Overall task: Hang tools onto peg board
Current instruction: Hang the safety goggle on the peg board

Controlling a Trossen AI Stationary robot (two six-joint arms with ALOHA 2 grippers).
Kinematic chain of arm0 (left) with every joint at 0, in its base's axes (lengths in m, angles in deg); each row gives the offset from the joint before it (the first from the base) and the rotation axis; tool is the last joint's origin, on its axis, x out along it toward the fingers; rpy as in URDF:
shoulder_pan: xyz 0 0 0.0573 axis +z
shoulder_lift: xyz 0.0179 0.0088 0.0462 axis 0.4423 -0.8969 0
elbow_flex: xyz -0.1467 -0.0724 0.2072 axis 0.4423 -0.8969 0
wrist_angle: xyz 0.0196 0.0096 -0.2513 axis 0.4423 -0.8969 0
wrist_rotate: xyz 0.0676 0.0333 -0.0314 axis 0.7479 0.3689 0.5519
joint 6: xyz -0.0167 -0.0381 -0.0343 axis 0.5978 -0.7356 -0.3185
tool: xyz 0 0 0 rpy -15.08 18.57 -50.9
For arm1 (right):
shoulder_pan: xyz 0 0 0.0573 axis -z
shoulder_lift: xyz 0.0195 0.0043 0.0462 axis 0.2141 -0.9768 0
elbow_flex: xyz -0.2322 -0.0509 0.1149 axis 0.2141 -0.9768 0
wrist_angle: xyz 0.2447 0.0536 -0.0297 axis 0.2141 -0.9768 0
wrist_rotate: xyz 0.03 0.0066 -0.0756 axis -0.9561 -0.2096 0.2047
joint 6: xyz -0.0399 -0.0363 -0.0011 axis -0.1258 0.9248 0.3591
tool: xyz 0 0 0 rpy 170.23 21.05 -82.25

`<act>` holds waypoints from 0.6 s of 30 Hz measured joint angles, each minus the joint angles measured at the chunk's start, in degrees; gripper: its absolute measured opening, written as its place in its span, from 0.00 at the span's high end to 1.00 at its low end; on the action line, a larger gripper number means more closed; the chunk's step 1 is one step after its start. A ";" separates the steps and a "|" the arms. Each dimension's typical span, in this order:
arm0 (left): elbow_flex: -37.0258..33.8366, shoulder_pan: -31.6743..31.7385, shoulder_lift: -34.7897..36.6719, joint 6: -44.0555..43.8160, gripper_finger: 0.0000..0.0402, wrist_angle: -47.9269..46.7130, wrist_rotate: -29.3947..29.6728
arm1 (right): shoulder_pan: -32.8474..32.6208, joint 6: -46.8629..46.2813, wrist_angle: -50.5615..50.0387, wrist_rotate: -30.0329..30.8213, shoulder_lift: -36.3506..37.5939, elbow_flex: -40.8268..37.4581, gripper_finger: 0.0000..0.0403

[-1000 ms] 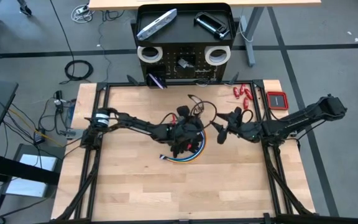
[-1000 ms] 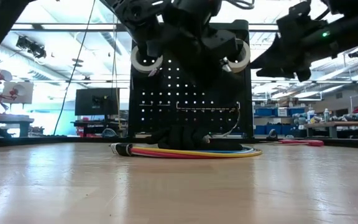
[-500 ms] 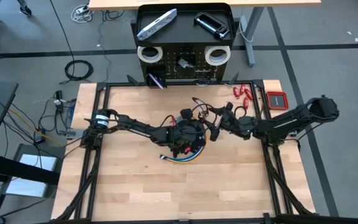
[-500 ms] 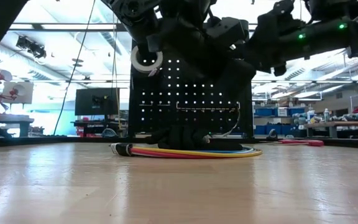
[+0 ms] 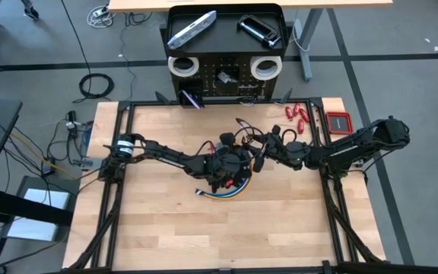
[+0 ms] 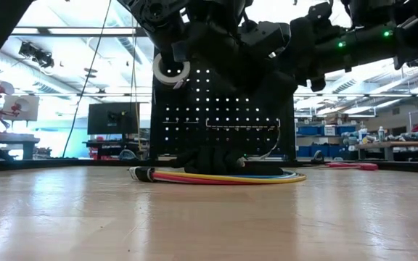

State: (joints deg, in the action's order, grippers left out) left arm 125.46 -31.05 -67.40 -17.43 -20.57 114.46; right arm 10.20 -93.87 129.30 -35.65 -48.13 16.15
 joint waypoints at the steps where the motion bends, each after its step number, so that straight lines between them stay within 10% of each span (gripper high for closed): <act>1: -0.04 -0.01 0.00 0.01 0.99 0.14 0.00 | -0.05 -0.42 -0.32 -0.05 -0.01 0.00 0.52; 12: 0.08 -0.11 -0.07 1.82 0.99 2.75 0.74 | -0.05 1.26 -2.55 0.47 0.21 -0.08 0.23; 18: 0.08 -0.17 -0.07 2.01 0.99 2.97 0.42 | -0.05 0.65 -2.30 -0.63 0.97 -0.11 0.29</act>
State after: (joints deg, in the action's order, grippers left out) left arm 125.55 -31.22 -67.46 -15.42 -17.60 114.88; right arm 10.15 -93.21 127.00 -36.28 -47.15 16.04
